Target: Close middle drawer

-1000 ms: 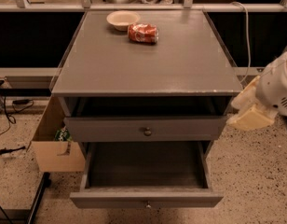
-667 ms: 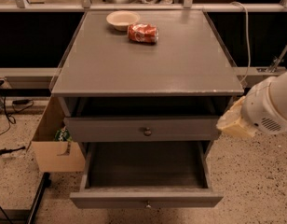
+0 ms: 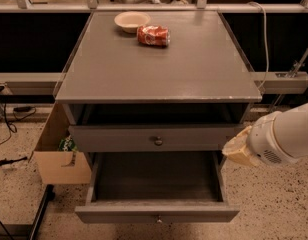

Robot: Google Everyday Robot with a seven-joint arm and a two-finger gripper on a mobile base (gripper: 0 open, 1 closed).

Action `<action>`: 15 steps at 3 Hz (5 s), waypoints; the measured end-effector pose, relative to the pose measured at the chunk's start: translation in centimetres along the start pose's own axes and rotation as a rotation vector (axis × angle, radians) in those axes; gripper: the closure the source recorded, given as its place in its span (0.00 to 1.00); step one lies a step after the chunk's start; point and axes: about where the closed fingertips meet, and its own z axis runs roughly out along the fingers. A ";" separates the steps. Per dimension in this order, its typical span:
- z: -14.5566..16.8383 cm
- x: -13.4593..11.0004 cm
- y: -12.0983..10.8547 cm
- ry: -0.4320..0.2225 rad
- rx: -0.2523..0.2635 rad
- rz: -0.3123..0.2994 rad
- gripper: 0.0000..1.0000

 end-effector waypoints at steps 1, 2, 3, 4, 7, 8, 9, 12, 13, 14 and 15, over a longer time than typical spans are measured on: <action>2.7 2.0 2.5 -0.054 -0.039 0.051 1.00; 5.9 4.4 5.5 -0.111 -0.083 0.113 1.00; 9.3 6.8 8.3 -0.168 -0.108 0.183 1.00; 13.4 8.6 11.1 -0.219 -0.104 0.228 1.00; 19.4 11.6 13.3 -0.249 -0.023 0.175 1.00; 22.6 13.7 13.5 -0.267 -0.019 0.061 1.00; 24.9 15.1 13.7 -0.271 -0.027 -0.032 1.00; 33.0 18.8 11.6 -0.265 -0.024 -0.112 1.00; 33.8 19.0 11.1 -0.263 0.022 -0.158 1.00; 35.0 19.4 9.9 -0.260 0.042 -0.185 1.00; 35.6 19.5 9.1 -0.255 0.046 -0.192 1.00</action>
Offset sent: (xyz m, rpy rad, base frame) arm -0.0656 0.0228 -0.1291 0.2712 0.0785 -0.0677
